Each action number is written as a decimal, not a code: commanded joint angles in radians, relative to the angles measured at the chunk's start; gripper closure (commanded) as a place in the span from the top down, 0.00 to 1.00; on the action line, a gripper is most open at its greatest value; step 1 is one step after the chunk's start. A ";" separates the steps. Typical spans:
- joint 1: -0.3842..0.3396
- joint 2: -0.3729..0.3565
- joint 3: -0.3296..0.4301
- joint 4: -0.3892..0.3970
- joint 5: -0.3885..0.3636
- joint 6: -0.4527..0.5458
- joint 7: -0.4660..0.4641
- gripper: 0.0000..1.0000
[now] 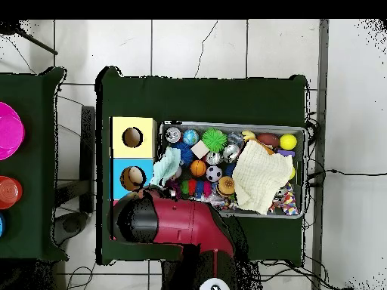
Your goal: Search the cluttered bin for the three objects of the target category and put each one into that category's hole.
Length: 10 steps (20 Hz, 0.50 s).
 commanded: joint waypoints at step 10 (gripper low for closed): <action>-0.216 -0.073 0.261 0.087 -0.021 0.014 -0.036 0.00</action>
